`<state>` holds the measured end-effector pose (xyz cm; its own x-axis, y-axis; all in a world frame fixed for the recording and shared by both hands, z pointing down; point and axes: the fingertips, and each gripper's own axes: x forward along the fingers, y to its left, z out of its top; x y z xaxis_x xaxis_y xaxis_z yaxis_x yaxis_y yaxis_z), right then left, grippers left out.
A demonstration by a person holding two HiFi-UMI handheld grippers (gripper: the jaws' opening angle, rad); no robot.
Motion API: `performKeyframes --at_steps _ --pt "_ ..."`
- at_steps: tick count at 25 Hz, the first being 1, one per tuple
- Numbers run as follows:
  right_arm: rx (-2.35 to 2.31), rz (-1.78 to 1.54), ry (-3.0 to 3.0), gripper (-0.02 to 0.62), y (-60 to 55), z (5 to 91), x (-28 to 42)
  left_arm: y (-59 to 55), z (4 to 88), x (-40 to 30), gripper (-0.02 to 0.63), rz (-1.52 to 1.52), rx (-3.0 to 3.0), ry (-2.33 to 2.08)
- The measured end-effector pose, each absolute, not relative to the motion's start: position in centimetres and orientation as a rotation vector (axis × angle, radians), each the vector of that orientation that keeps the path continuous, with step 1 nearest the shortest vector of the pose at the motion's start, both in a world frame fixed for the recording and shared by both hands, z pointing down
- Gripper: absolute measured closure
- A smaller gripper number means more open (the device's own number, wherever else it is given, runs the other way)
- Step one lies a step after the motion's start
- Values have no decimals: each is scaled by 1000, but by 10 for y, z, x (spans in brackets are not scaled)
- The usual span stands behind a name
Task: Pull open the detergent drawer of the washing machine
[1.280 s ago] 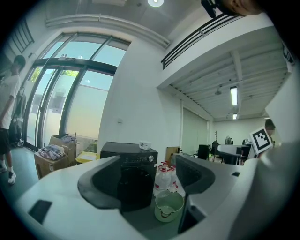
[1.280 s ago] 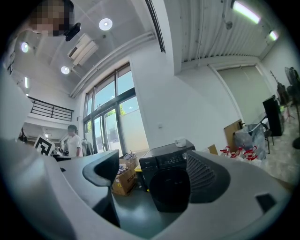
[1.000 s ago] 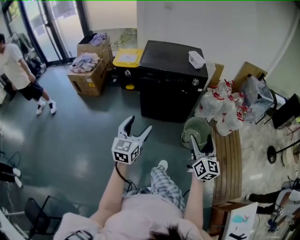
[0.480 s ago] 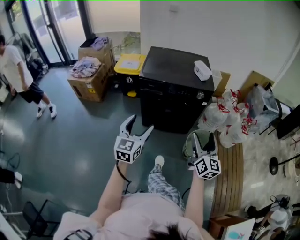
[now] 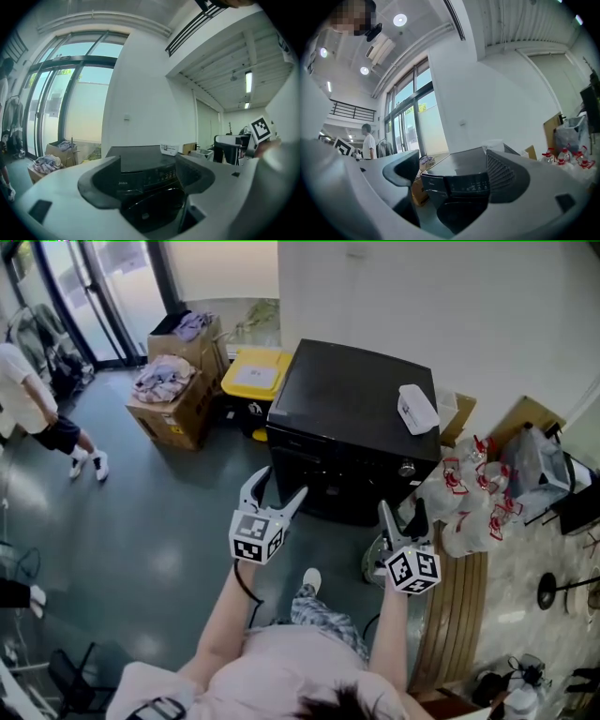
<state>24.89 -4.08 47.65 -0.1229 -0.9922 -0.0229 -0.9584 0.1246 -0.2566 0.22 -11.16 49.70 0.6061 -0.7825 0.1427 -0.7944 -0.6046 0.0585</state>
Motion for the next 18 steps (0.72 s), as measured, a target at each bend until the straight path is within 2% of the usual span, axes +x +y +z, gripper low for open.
performKeyframes --at_steps 7,18 --pt "-1908 -283 2231 155 -145 470 262 -197 490 12 252 177 2694 -1390" --pt "-1909 -303 2264 155 -212 468 244 -267 493 3 252 202 2679 -1373"
